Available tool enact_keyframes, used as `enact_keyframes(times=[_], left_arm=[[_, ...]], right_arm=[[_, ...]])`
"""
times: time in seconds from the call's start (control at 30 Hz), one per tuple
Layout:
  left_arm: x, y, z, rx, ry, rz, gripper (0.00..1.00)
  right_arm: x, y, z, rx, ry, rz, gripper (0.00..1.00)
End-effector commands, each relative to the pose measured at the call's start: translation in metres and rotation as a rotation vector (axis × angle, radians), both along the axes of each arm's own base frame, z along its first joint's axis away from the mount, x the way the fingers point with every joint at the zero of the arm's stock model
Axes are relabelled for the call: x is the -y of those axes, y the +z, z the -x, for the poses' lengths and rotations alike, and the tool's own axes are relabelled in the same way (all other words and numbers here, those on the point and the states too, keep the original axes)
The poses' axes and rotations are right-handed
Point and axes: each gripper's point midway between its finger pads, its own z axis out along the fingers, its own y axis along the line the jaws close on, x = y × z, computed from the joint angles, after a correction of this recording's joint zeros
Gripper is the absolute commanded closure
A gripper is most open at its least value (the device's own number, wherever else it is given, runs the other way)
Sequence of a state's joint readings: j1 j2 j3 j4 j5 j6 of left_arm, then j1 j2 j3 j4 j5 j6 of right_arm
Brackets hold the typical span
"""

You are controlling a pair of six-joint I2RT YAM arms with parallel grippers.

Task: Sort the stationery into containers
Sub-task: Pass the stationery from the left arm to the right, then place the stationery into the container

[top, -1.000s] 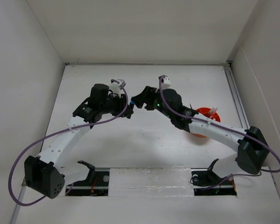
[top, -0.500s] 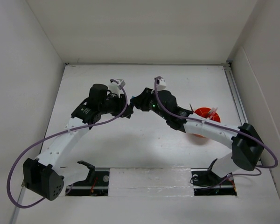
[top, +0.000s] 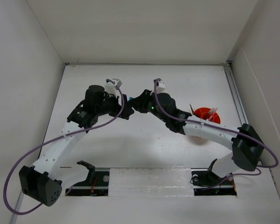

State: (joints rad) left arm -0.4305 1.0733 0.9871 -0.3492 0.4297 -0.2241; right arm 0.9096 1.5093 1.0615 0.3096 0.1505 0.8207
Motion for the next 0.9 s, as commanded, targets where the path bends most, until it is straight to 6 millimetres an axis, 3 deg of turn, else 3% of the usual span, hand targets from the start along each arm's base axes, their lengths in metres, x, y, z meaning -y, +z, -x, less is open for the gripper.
enact_keyframes(times=[0.0,0.07,0.13,0.2,0.23,0.33,0.37,0.43,0.47,0.5,0.57,0.6,0.63,0.73,0.87], left_arm=[[0.0,0.028,0.0,0.123,-0.005,0.047,0.34],[-0.001,0.031,0.002,0.134,-0.005,0.052,0.0],[0.0,0.028,0.004,0.123,-0.016,0.053,0.0],[0.0,0.028,0.004,0.117,-0.012,0.059,0.0],[0.0,0.028,0.004,0.117,-0.012,0.059,0.0],[-0.01,0.028,-0.002,0.124,0.066,0.04,0.0],[-0.014,0.03,-0.005,0.125,0.1,0.031,0.0],[-0.03,0.031,-0.017,0.147,0.216,-0.002,0.0],[-0.036,0.028,-0.02,0.132,0.264,-0.013,0.0],[-0.048,0.024,-0.025,0.133,0.335,-0.047,0.0],[-0.054,0.025,-0.028,0.135,0.377,-0.061,0.0],[-0.054,0.025,-0.028,0.135,0.377,-0.061,0.0],[-0.052,0.025,-0.027,0.131,0.362,-0.054,0.0],[-0.045,0.023,-0.024,0.112,0.326,-0.042,0.0],[-0.041,0.023,-0.022,0.107,0.304,-0.032,0.0]], right_arm=[[0.008,0.048,0.009,0.072,-0.032,-0.119,1.0],[0.015,0.046,0.006,0.069,-0.067,-0.11,1.0],[0.023,0.057,0.007,0.087,-0.089,-0.117,1.0],[0.034,0.053,0.004,0.082,-0.137,-0.088,1.0],[0.047,0.065,0.002,0.095,-0.176,-0.102,1.0],[0.099,0.052,-0.005,0.084,-0.386,-0.021,1.0],[0.126,0.07,0.002,0.1,-0.449,-0.064,1.0],[0.175,0.053,0.007,0.079,-0.608,-0.002,1.0],[0.202,0.07,0.02,0.079,-0.654,-0.068,1.0],[0.226,0.053,0.026,0.047,-0.711,0.003,1.0],[0.272,0.046,0.04,0.021,-0.849,0.027,1.0],[0.294,0.051,0.053,-0.011,-0.906,-0.066,1.0],[0.321,0.035,0.065,-0.036,-0.982,0.016,1.0],[0.362,0.029,0.088,-0.054,-1.075,-0.028,1.0],[0.389,0.017,0.101,-0.033,-1.14,-0.02,1.0]])
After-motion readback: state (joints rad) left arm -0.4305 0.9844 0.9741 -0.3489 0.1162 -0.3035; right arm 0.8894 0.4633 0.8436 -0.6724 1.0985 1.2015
